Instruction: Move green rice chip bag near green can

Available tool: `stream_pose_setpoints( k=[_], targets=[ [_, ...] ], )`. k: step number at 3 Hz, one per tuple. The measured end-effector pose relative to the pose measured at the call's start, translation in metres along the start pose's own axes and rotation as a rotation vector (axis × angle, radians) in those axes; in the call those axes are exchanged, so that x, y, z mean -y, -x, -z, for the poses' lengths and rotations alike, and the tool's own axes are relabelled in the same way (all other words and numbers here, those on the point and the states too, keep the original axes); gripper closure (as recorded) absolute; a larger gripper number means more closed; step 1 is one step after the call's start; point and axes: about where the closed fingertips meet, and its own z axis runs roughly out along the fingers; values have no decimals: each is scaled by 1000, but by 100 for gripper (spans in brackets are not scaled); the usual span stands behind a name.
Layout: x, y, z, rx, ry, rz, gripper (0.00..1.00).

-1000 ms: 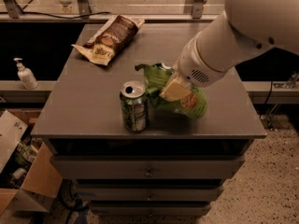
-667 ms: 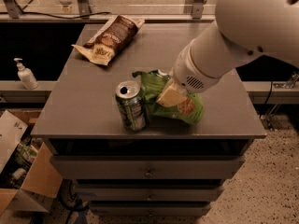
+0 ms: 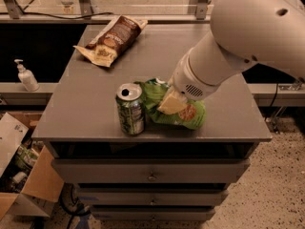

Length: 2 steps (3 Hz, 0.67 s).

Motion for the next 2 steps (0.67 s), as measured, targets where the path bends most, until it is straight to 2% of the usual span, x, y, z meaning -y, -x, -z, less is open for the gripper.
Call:
stream_pose_setpoints(
  k=[2],
  targets=[
    [-3, -5, -5, -8, 5, -6, 35]
  ],
)
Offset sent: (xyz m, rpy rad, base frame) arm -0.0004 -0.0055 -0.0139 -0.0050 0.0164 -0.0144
